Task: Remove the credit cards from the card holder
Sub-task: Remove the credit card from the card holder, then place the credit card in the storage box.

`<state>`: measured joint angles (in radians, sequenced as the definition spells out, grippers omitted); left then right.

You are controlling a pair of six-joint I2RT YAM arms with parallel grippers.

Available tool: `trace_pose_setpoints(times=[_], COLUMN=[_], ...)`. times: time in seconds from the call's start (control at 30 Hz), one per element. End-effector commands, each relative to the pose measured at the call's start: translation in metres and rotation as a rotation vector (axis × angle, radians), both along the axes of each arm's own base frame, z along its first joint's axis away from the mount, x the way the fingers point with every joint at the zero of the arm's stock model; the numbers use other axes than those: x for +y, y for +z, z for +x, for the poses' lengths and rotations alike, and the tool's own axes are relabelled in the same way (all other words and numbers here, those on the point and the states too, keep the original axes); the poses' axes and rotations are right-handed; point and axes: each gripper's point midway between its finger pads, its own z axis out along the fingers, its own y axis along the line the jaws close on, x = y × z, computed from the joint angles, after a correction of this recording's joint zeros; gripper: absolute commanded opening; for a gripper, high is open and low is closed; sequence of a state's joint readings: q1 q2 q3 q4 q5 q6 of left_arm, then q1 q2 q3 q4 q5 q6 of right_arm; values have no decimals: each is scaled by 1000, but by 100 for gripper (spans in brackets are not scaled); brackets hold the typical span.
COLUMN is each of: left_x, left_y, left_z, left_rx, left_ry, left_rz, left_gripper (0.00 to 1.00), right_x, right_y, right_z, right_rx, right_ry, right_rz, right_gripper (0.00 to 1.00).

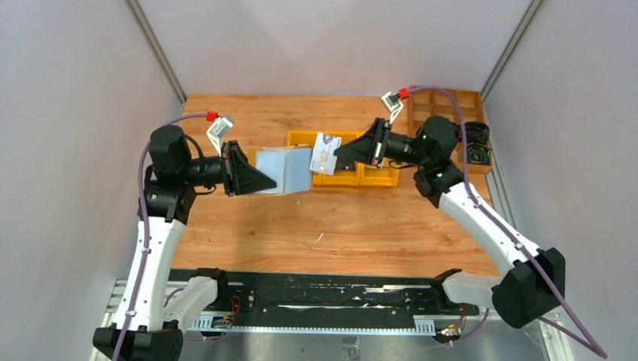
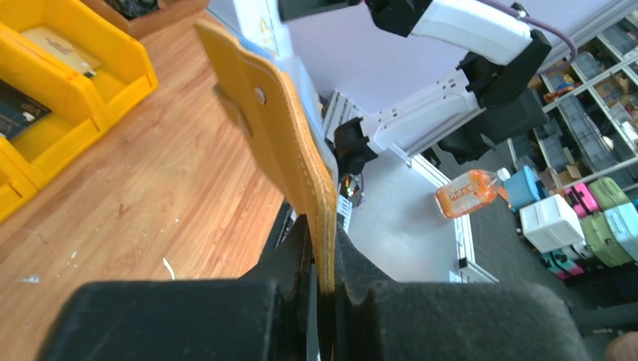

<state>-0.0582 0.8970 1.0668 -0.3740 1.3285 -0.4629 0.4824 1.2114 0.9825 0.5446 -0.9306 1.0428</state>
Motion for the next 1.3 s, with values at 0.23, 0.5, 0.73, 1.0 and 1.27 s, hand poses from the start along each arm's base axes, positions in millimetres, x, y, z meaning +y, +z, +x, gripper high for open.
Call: trace_pose_setpoints(times=[0.23,0.5,0.73,1.0,1.27], left_x=[21,25,35,47,64], left_y=[-49,-110,-161,-231,-281], left_z=[9,-4,6,10,58], left_rx=[-127,-242,-278,-319,-525], left_ry=[63,-67,-177,-438,-457], left_rz=[292,595,794,1033,1311], left_gripper=[9,4,0,0,0], right_x=[-7,37,74,108,106], right_y=[-127,-188,-224,-253,-246], right_z=[131,202,226,242,252], right_rx=[149,187,198,221,163], right_ry=[-296,-348,-339,-342,-407], right_rz=[-451,-611,-667,-693,-691], right_gripper=[0,0,0,0,31])
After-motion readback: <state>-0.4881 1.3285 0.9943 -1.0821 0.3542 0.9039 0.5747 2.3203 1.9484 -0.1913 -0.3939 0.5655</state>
